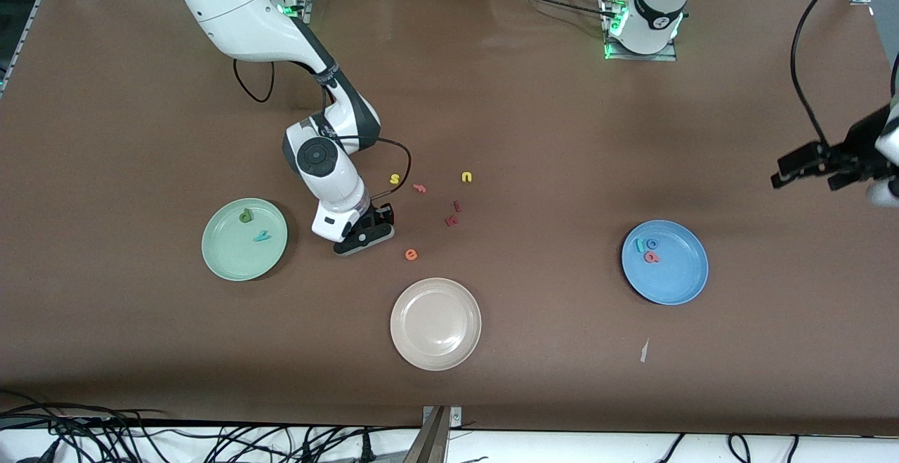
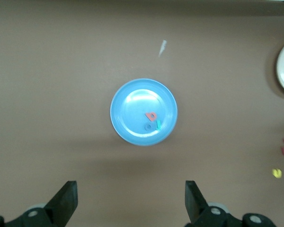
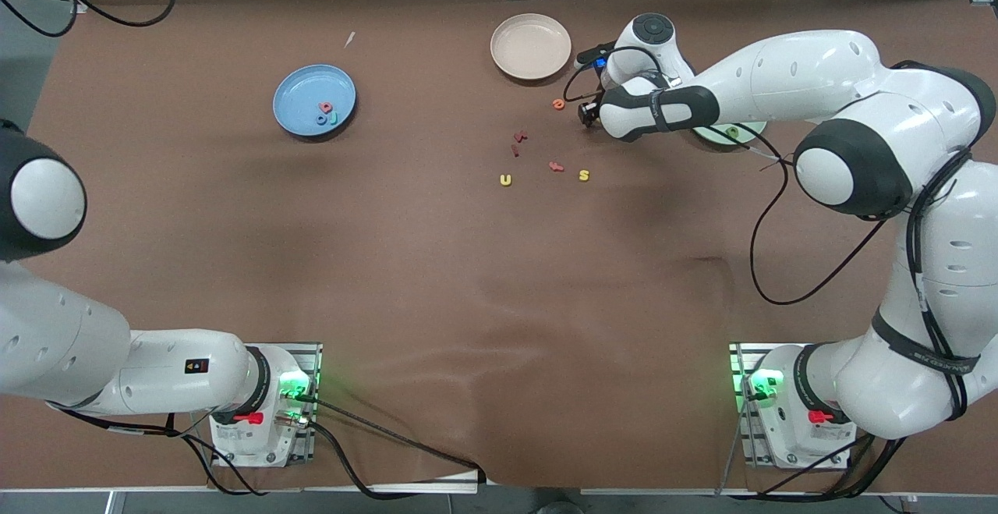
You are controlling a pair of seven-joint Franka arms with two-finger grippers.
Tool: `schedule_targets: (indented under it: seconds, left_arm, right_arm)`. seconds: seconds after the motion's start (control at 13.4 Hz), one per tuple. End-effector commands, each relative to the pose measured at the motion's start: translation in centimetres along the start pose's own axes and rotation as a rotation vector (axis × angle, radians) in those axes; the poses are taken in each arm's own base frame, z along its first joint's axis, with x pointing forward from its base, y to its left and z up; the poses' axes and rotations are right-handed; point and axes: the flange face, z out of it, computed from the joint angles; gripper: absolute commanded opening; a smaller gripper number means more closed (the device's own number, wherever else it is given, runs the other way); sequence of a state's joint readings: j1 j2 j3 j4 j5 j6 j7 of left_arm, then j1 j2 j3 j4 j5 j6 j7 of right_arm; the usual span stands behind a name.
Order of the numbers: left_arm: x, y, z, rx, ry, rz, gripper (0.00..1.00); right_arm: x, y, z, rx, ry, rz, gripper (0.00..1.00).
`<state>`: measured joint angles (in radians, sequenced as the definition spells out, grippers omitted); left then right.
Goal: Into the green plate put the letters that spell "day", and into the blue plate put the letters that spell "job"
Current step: 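Place the yellow a on the green plate with the right gripper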
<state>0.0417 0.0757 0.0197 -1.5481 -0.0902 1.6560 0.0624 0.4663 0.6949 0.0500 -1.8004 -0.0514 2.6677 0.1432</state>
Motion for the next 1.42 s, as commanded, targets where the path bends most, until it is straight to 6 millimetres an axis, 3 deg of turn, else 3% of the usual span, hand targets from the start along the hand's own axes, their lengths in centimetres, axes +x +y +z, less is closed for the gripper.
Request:
schedule_targets:
  seconds: [0.0,0.15,0.3,0.45,0.75,1.12,1.27,1.35]
  left_arm:
    - [-1.9,0.8,-1.3,-0.006,-0.011,0.013,1.00]
    - [-2.0,1.3,-1.3,0.016,-0.015,0.019,1.00]
    - [-2.0,1.7,-1.0,0.015,-0.029,-0.006,1.00]
    - [-2.1,1.7,-0.8,0.016,-0.045,-0.005,1.00]
    - [-2.1,1.4,-0.7,0.038,-0.048,0.007,1.00]
    - [-2.2,1.9,-0.6,0.095,-0.056,0.031,1.00]
    - [-2.1,1.8,-0.6,0.095,-0.057,0.028,1.00]
    - [-2.1,1.7,-0.6,0.095,-0.057,0.025,1.00]
  right_arm:
    - [0.5,-0.1,0.3,-0.007,0.013,-0.021,0.37]
    - [0.5,0.0,0.3,-0.010,0.014,-0.023,0.23]
    - [0.9,0.4,-0.6,-0.014,0.024,-0.030,0.21]
    - [1.8,2.6,-3.0,-0.028,0.039,-0.052,0.19]
    - [1.8,10.5,-9.0,-0.055,-0.044,-0.092,0.19]
    - [-3.0,21.8,-13.2,-0.054,-0.166,-0.092,0.21]
    - [-5.1,25.4,-13.0,-0.053,-0.204,-0.087,0.33]
    - [-5.8,26.4,-12.8,-0.055,-0.214,-0.079,0.51]
